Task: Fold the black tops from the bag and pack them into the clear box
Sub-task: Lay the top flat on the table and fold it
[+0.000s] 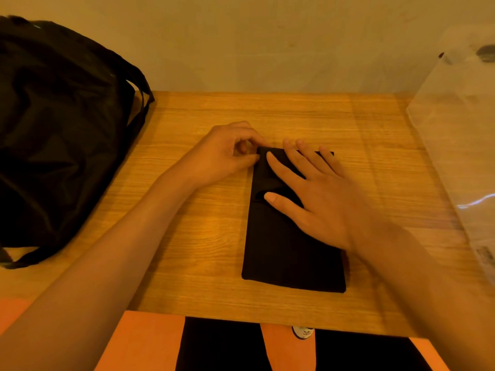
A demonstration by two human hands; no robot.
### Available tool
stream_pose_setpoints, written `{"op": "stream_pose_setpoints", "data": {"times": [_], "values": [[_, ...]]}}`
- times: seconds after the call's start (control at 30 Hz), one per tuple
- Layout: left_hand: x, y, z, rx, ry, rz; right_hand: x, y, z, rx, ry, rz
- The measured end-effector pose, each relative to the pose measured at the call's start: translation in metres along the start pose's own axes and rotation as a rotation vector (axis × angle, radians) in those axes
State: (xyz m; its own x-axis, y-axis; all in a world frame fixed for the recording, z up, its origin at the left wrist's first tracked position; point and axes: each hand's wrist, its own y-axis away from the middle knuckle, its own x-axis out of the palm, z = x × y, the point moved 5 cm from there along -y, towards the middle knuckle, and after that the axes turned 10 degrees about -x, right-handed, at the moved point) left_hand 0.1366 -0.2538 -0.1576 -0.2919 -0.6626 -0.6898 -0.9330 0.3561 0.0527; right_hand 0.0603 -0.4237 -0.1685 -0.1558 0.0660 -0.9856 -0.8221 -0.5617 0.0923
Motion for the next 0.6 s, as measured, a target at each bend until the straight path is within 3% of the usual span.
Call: {"op": "stream_pose_setpoints", "data": {"times": [0.27, 0.6], "values": [[0.0029, -0.0033, -0.0061, 0.141, -0.113, -0.073, 0.0038, 0.0024, 0.0023, -0.042, 0.002, 0.004], [0.0078, -0.0067, -0.0019, 0.187, -0.038, -0.149, 0.0034, 0.008, 0.002, -0.074, 0.004, 0.022]]}}
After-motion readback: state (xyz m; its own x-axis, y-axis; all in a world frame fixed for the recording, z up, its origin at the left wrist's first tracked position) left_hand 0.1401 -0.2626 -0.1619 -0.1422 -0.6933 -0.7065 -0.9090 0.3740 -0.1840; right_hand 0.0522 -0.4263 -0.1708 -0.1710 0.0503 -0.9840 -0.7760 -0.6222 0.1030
